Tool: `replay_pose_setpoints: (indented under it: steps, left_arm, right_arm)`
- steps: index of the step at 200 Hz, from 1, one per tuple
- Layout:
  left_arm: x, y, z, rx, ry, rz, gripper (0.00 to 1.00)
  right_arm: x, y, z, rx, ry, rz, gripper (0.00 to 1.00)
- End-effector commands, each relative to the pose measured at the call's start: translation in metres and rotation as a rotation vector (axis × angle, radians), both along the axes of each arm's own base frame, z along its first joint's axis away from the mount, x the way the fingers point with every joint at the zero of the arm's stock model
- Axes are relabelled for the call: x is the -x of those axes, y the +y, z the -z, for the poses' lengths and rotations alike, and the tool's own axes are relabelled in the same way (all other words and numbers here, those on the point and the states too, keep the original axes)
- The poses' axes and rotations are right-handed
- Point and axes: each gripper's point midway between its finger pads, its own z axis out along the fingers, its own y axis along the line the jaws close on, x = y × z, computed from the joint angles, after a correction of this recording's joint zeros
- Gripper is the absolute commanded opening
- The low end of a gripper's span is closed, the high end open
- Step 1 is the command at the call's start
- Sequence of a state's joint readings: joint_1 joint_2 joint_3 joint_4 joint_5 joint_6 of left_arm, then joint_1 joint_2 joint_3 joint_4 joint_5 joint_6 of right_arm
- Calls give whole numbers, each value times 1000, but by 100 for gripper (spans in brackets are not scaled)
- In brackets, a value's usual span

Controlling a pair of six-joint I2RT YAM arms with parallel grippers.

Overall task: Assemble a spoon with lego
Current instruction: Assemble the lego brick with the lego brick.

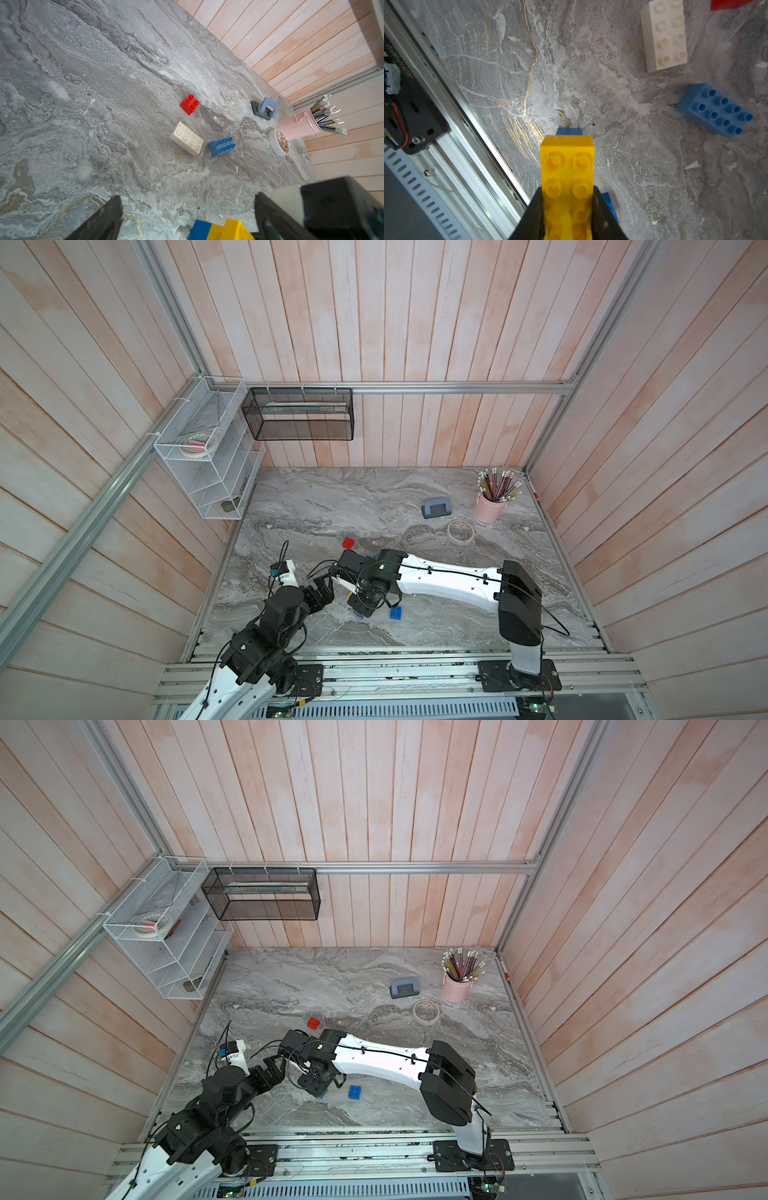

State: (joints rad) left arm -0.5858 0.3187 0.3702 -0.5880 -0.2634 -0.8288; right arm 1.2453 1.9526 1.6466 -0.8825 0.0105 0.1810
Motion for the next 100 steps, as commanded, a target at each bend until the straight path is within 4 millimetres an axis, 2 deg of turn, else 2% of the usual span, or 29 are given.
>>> replay_pose_setpoints:
  steps: [1, 87, 100]
  left_arm:
    - [-2, -2, -16, 25, -38, 2, 100]
    - [-2, -2, -16, 22, -40, 2, 100]
    - [-2, -2, -16, 22, -40, 3, 100]
  right_arm:
    - [3, -12, 4, 44, -20, -9, 8]
    - [5, -9, -9, 40, -95, -54, 9]
    - [5, -10, -5, 52, -93, -56, 9]
